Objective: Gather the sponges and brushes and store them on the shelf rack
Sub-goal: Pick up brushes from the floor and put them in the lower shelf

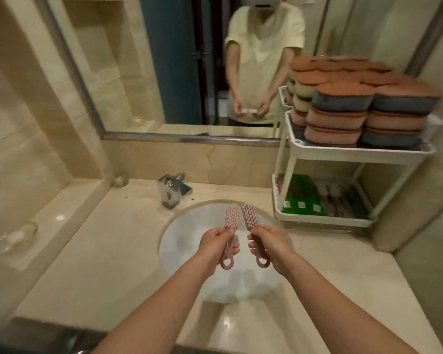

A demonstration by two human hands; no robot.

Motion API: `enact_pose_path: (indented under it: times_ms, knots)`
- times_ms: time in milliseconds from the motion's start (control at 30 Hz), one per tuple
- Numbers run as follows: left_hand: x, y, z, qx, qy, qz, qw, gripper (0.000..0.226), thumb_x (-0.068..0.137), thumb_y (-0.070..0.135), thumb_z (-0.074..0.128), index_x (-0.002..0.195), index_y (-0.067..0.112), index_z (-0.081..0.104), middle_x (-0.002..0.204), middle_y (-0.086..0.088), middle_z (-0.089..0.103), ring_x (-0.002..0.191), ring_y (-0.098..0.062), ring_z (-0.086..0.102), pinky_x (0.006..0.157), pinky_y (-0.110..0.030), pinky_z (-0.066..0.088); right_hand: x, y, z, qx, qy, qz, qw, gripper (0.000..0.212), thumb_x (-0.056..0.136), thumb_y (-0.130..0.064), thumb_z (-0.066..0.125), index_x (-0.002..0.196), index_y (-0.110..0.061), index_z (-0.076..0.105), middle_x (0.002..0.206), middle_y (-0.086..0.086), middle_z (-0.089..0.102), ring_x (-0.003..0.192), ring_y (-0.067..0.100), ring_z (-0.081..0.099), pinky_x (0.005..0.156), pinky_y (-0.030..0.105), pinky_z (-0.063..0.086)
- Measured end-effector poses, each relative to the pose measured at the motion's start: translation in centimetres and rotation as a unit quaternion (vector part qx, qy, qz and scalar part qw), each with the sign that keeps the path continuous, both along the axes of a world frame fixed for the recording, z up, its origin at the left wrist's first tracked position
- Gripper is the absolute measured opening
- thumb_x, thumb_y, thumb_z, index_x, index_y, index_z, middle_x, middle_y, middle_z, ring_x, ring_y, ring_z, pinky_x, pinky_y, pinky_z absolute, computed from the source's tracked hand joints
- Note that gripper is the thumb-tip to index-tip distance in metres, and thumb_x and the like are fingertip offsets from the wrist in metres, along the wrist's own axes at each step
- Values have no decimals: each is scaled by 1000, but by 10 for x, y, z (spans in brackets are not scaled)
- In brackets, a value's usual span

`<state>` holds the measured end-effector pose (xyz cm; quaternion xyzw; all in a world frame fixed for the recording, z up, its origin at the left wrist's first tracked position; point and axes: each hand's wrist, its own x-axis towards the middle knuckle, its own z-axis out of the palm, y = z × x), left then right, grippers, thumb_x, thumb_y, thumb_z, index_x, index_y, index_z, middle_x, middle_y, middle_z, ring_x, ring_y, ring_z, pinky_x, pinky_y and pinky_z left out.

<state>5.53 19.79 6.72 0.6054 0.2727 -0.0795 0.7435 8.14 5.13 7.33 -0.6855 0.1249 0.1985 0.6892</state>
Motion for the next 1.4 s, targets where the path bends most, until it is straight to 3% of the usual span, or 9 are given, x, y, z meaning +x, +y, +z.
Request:
enact_pose_path:
  times_ms: [200,333,500,600,900,1067,1167,1233,1400]
  knots:
    - [35,-33,3,20,0,-126,992,11,96,16,57,98,5,61,78,-15,68,67,-23,68,69,-34,59,2,-33,4,-4,9,-147,989,18,93,-3,45,93,-1,63,78,16,59,67,23,58,59,30,52]
    - [42,-60,4,26,1,-200,979,10,97,13,55,97,5,61,81,-17,68,70,-25,68,65,-32,58,-9,-57,7,-31,8,-207,978,21,90,-1,44,83,-4,63,74,15,59,66,24,58,56,29,52]
    - [51,-101,10,1,0,-261,965,12,97,4,50,104,1,59,79,-17,66,72,-29,66,82,-43,58,-14,-96,14,-46,-3,-252,967,22,92,2,48,103,-5,65,78,13,62,67,22,59,56,28,51]
    - [58,-122,16,5,2,-282,959,12,96,2,51,99,8,60,94,-18,67,82,-29,69,87,-45,57,-7,-117,22,-41,-17,-256,966,22,91,1,54,105,-12,64,81,13,63,65,20,57,55,29,49]
    - [110,-184,22,12,-6,-249,968,28,94,-2,53,121,2,58,117,-20,62,95,-31,67,90,-43,55,55,-172,34,-70,-38,-271,959,27,90,1,57,112,-13,50,72,12,60,52,18,50,48,33,40]
    - [144,-218,21,0,11,-203,979,22,94,-7,49,112,-2,60,114,-21,62,107,-38,62,97,-48,50,102,-202,18,-90,-50,-265,959,21,92,-4,58,112,-8,58,81,9,62,53,14,50,38,20,36]
    - [163,-232,16,-12,33,-167,985,26,93,-5,52,118,1,57,114,-21,61,98,-33,65,85,-40,56,133,-214,2,-133,-59,-264,954,29,89,6,51,113,-9,60,113,13,65,94,25,62,76,33,55]
    - [174,-239,11,-7,48,-153,987,28,94,-3,53,121,4,57,113,-20,64,91,-28,67,79,-37,58,149,-219,-8,-170,-47,-257,950,35,89,7,48,118,-8,60,122,16,62,114,32,57,99,40,49]
    - [191,-250,7,12,58,-129,990,25,94,1,54,118,1,62,108,-21,68,88,-28,66,78,-39,56,170,-225,-28,-217,-47,-203,954,38,89,3,49,122,-11,61,126,12,61,121,32,54,102,34,44]
